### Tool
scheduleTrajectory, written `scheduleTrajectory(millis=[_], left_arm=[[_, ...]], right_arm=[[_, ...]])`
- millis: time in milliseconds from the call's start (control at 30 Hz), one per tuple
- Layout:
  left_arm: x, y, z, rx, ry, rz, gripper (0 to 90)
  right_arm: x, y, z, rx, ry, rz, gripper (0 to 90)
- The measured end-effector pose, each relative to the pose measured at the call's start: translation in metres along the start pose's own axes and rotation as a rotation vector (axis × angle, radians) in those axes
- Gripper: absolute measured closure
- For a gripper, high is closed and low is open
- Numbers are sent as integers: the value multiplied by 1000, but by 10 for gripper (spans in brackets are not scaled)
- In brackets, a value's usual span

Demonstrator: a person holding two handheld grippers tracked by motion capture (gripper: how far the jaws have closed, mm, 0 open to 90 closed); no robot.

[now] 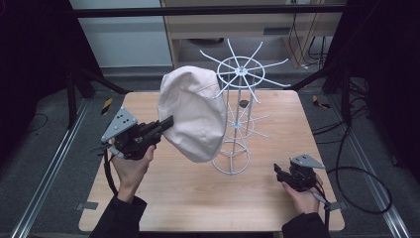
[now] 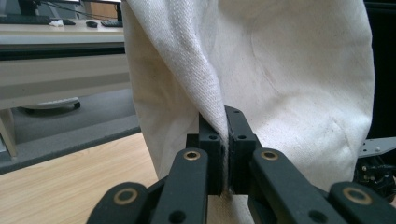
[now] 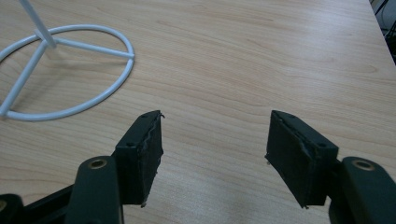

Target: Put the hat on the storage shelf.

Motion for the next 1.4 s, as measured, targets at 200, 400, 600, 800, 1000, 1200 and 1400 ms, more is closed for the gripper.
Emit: scheduleTrajectory(millis=[200,400,600,800,1000,1200,1400], left_arm=[[8,-9,1,-7,-2,-31,836],[11,-13,2,-20,-8,-33,813],[12,-18,0,-32,-16,-38,750],[12,-21,-1,-37,-18,-38,727],[12,-24,0,-29,-21,-38,686],[7,-25,-1,-21,-7,-22,582],[-5,-26,0,-4,0,-8,513]], right_arm=[[0,0,0,-1,-1,-1,360],[0,0,0,-1,-2,-1,359],[0,0,0,1,1,-3,358],[0,-1,0,0,-1,-4,359],[0,0,0,2,0,-4,358],[0,-1,0,2,0,-4,358],[0,-1,0,1,-2,-5,357]])
Point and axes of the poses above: each handheld gripper's, and its own axes: x roughly forward along the jaws, y roughly out of its top, z roughly to its right, the point moved 7 cm from there along x, roughly forward along the jaws, and after that the axes turned 5 degrees about x, right-handed, at the moved point
